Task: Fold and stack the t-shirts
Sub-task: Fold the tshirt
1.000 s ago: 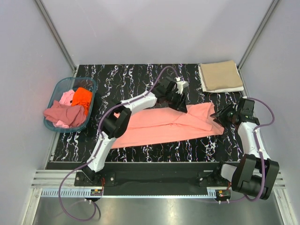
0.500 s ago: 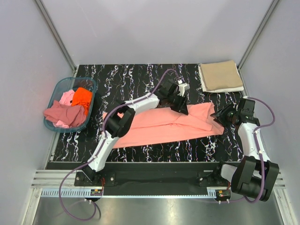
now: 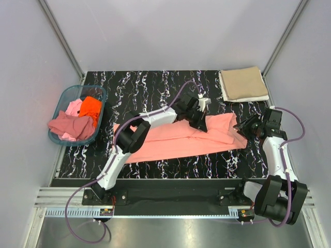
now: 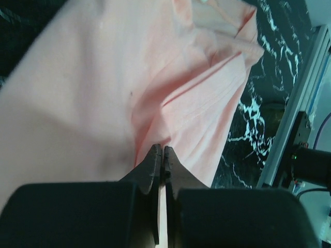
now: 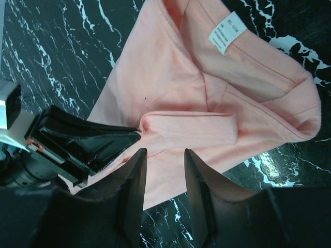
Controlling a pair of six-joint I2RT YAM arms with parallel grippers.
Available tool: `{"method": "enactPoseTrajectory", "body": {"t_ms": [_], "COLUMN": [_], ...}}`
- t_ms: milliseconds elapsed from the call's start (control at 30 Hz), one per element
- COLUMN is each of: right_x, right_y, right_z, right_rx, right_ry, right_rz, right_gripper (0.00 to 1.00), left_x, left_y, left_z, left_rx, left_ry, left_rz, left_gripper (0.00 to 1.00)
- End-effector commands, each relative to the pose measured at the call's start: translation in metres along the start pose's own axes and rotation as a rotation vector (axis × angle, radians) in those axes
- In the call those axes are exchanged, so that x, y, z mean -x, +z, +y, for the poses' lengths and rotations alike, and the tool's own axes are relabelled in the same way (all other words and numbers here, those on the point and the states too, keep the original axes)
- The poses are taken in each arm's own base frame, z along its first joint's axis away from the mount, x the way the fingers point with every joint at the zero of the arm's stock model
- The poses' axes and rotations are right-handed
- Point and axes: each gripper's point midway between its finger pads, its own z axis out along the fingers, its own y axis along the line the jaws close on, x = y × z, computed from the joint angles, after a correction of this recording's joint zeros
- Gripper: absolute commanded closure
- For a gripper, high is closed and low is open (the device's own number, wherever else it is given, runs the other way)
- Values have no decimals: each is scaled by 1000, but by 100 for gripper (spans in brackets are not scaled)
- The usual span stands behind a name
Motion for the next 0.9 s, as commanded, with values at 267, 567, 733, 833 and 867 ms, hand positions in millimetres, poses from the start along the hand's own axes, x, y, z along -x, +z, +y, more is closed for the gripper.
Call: {"method": "enactPoseTrajectory", "body": {"t_ms": [267, 567, 733, 833, 867], "right_x": [60, 76, 72, 72, 68], "right_y": [34, 99, 123, 136, 144], "right_z": [7, 19, 24, 24, 22], "right_rx": [-61, 21, 36, 38, 31], "right_ry": [-51, -132, -137, -143, -140], "right_rz": [-98, 38, 89, 97, 110], "right_gripper": [54, 57, 62, 66, 69], "left_x": [-18, -39, -51, -58, -62], "left_y": [-49, -29, -21, -18, -17], "left_z": [-69, -81, -75, -70, -67], "left_rx": [-119, -189, -191, -183, -179], "left_ry": [92, 88, 65, 60, 54], "left_rz": [-47, -19, 10, 19, 24], "left_gripper": [100, 100, 100, 100, 100]}}
